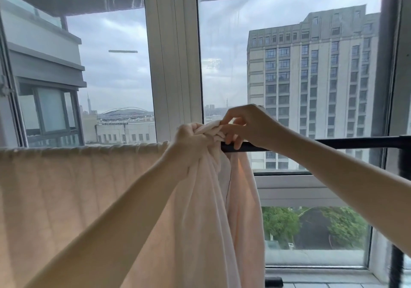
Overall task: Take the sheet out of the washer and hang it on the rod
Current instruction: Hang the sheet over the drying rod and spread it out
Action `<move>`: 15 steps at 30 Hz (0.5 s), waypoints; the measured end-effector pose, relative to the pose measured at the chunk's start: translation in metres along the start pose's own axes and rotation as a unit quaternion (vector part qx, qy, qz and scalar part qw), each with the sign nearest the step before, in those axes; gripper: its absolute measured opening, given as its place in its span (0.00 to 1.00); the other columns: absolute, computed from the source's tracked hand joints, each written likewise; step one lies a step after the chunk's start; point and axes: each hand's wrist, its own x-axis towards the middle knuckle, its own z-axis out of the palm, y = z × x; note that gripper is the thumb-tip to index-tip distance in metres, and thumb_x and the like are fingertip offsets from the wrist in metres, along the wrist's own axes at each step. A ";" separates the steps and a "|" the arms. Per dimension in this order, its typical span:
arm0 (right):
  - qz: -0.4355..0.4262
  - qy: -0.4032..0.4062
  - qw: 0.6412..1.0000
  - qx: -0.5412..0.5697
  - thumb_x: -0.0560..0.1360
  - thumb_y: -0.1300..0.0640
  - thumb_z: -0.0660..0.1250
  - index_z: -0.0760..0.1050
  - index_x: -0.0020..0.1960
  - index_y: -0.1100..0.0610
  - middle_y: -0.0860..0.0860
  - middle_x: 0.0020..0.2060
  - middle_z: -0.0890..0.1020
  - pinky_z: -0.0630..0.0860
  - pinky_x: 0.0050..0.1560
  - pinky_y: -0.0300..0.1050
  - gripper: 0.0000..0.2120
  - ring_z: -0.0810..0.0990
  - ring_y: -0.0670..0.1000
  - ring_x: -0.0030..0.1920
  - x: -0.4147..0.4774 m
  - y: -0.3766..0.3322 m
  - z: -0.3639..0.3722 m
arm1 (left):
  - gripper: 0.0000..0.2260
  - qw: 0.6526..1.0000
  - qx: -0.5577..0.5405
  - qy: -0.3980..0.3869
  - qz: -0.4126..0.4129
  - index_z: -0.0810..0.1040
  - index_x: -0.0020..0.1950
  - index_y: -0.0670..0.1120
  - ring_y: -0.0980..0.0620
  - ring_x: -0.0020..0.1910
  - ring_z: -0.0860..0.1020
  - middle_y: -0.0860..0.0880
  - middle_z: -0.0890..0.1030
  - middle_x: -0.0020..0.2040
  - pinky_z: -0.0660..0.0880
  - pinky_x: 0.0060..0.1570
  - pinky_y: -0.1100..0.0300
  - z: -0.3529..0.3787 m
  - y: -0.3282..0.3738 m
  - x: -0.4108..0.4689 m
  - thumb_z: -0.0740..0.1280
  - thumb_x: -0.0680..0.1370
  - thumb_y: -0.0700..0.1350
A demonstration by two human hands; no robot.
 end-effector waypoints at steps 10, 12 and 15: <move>0.048 0.025 0.998 -0.017 0.75 0.45 0.68 0.76 0.46 0.55 0.49 0.29 0.84 0.77 0.40 0.36 0.13 0.82 0.42 0.28 -0.008 -0.021 0.007 | 0.09 0.991 -0.101 -0.061 -0.060 0.83 0.49 0.40 0.49 0.37 0.83 0.42 0.85 0.42 0.81 0.38 0.59 -0.016 0.004 0.003 0.73 0.73 0.44; 0.075 0.028 0.996 -0.032 0.77 0.45 0.64 0.74 0.50 0.56 0.49 0.30 0.83 0.71 0.30 0.28 0.13 0.80 0.39 0.27 -0.007 -0.032 0.009 | 0.09 0.990 -0.109 -0.056 -0.070 0.83 0.50 0.39 0.49 0.37 0.83 0.42 0.85 0.41 0.80 0.39 0.57 -0.015 0.003 0.002 0.72 0.74 0.44; 0.173 -0.020 0.982 0.070 0.78 0.48 0.65 0.71 0.56 0.55 0.54 0.38 0.82 0.80 0.34 0.35 0.13 0.83 0.47 0.35 -0.005 -0.043 0.011 | 0.10 0.987 -0.128 -0.060 -0.076 0.81 0.54 0.40 0.48 0.39 0.84 0.42 0.85 0.44 0.80 0.37 0.58 -0.014 0.002 0.002 0.71 0.76 0.43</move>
